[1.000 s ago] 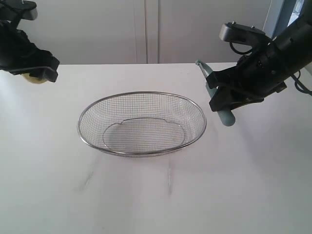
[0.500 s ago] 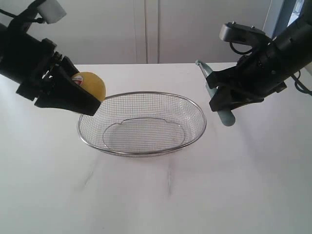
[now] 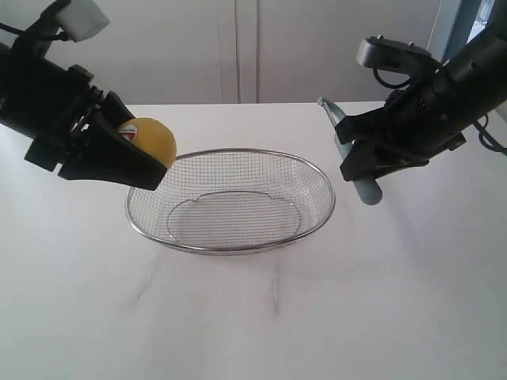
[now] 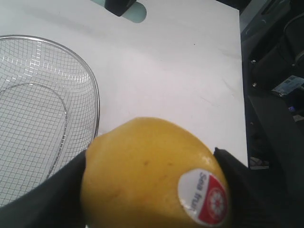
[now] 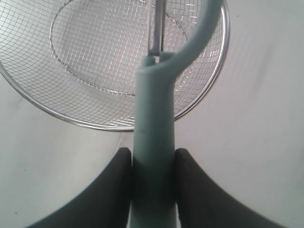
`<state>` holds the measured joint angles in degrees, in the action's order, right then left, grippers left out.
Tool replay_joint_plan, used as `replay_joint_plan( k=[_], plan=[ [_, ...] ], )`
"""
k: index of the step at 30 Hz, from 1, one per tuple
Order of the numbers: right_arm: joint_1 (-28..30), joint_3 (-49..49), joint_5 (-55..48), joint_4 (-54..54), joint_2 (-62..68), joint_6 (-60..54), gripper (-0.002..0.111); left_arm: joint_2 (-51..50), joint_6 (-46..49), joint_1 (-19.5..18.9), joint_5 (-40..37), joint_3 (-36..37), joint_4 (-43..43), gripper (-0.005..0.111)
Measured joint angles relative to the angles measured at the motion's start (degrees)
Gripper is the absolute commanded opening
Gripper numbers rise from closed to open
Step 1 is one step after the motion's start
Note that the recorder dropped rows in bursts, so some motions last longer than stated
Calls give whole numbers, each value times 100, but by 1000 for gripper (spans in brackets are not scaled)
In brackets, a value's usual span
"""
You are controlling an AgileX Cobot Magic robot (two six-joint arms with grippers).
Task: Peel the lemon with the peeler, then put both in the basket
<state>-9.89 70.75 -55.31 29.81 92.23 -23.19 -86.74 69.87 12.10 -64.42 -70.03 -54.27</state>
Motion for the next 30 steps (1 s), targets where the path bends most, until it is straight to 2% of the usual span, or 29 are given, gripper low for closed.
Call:
replay_joint_plan(
  k=[20, 30],
  plan=[
    [0, 0, 242, -60, 0, 0, 0, 0, 0, 0, 0, 0, 0, 0],
    [0, 0, 32, -1330, 127, 221, 0, 0, 0, 0, 0, 0, 0, 0]
  ],
)
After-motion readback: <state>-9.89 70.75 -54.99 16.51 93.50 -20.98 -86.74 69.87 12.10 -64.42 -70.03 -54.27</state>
